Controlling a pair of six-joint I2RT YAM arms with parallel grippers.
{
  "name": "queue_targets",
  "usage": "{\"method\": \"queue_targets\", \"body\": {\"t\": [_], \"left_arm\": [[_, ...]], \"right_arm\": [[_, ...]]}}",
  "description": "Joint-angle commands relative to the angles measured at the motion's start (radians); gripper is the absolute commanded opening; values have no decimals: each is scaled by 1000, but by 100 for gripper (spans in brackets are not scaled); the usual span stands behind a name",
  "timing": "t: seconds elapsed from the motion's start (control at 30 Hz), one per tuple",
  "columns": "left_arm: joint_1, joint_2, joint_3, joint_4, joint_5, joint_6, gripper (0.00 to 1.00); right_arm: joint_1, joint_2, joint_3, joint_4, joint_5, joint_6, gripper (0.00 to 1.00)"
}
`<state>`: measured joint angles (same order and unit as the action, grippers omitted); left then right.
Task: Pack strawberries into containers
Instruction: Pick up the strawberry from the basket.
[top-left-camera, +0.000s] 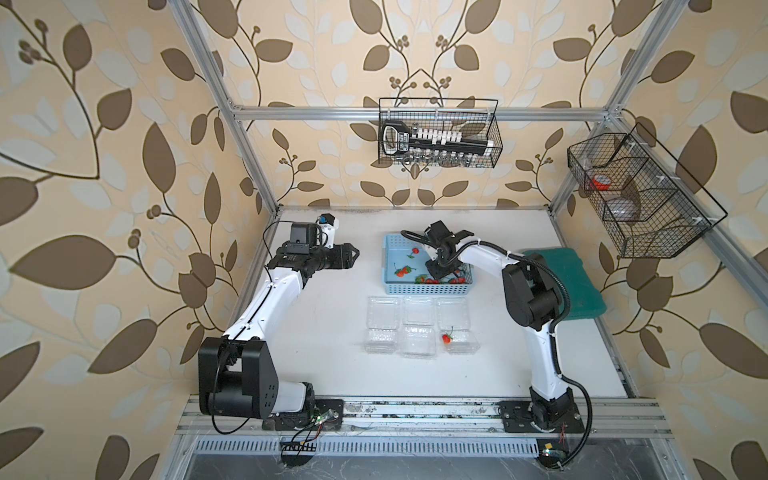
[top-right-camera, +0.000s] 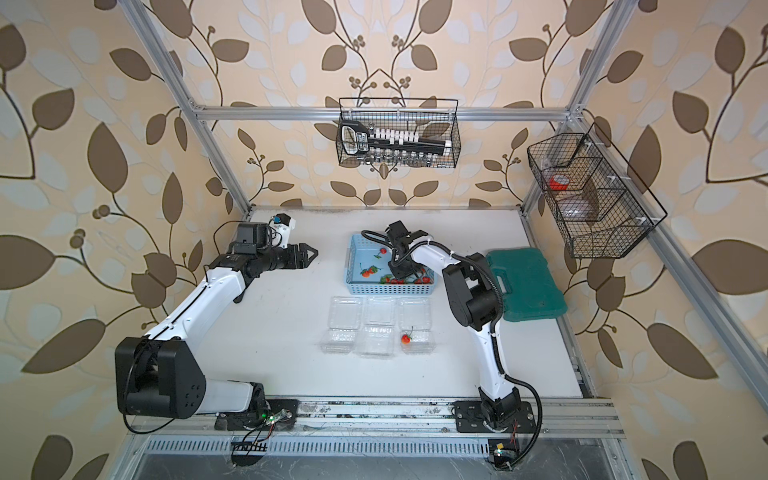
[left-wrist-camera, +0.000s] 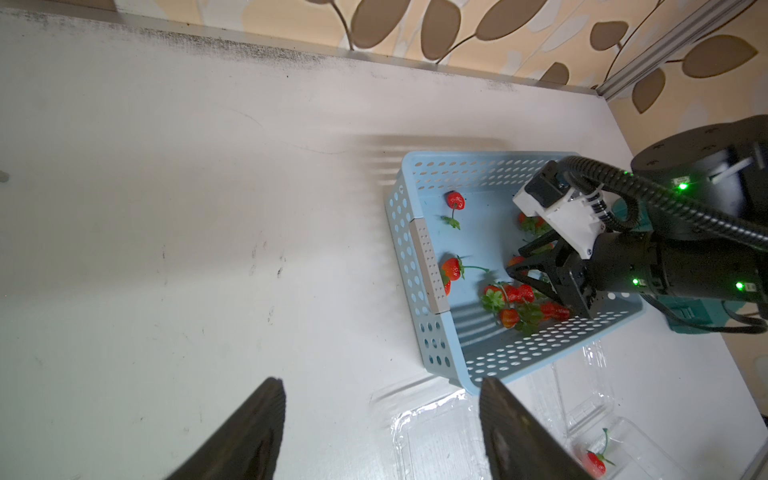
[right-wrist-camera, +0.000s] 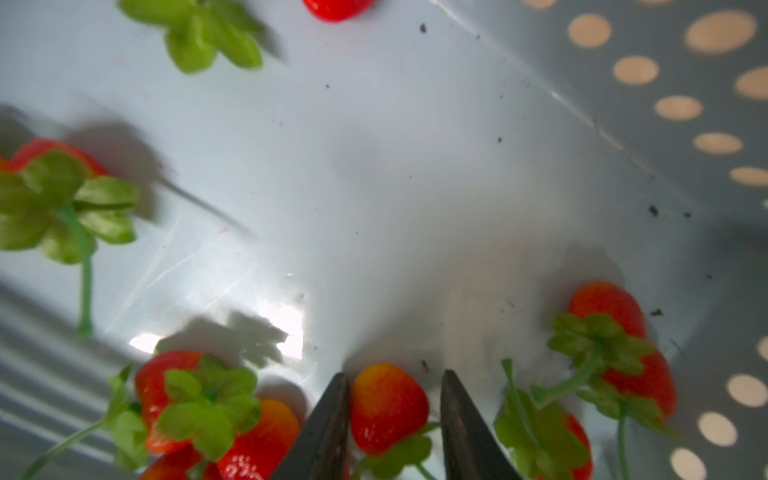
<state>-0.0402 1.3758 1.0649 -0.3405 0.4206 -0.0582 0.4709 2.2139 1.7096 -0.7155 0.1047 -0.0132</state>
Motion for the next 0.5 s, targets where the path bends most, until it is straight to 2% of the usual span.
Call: {"method": "queue_targets", "body": {"t": [0.0, 0.13, 0.47], "left_arm": [[-8, -26, 31, -1, 21, 15, 75], [-8, -29, 30, 1, 20, 15, 75], [-7, -41, 29, 1, 22, 12, 75]], "right_arm": [[1, 25, 16, -35, 24, 5, 27], [-3, -2, 28, -32, 33, 19, 22], [-11, -118, 41, -28, 33, 45, 20]]}}
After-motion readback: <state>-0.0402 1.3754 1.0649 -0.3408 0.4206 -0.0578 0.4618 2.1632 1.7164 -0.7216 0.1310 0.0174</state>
